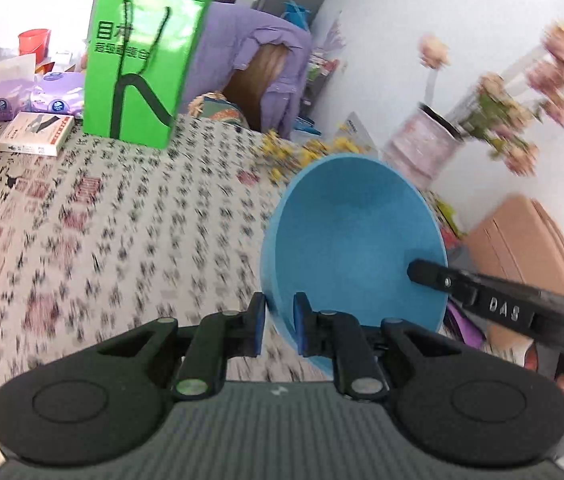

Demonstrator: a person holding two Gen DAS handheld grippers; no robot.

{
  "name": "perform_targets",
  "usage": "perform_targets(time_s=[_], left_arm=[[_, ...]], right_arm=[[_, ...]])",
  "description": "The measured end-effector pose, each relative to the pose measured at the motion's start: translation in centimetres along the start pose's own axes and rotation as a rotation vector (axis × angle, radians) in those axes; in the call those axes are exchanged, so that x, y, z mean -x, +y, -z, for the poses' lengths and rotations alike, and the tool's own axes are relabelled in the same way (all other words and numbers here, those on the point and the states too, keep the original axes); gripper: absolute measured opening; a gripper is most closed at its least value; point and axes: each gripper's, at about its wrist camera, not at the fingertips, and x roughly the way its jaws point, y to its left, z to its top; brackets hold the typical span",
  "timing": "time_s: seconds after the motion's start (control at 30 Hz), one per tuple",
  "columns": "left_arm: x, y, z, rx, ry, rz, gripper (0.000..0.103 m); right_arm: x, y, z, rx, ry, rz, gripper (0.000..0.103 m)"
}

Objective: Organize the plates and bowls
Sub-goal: 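Carry the blue bowl with both tools and lower it into the nested bowls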

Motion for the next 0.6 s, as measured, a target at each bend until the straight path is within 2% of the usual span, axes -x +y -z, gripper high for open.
perform_targets(time_s=[0.13, 0.3, 0.43, 0.6], left_arm=[[2.5, -2.0, 5.0, -0.006, 0.012, 0.017, 0.016], [5.0, -2.9, 10.2, 0.008, 0.064, 0.052, 0.017], [6.3, -2.7, 13.3, -0.001, 0.09, 0.039, 0.017], [8.2, -2.1, 16.1, 0.004, 0.078, 0.023, 0.017]], right_arm=[[4.4, -0.7, 3.5, -0.005, 0.001, -0.015, 0.009], [8.5, -0.9, 8.1, 0.013, 0.017, -0.036, 0.009], [9.9, -0.4, 11.3, 0.025, 0.053, -0.065, 0.009], [10.5, 0.4, 13.9, 0.025, 0.08, -0.104, 0.009]])
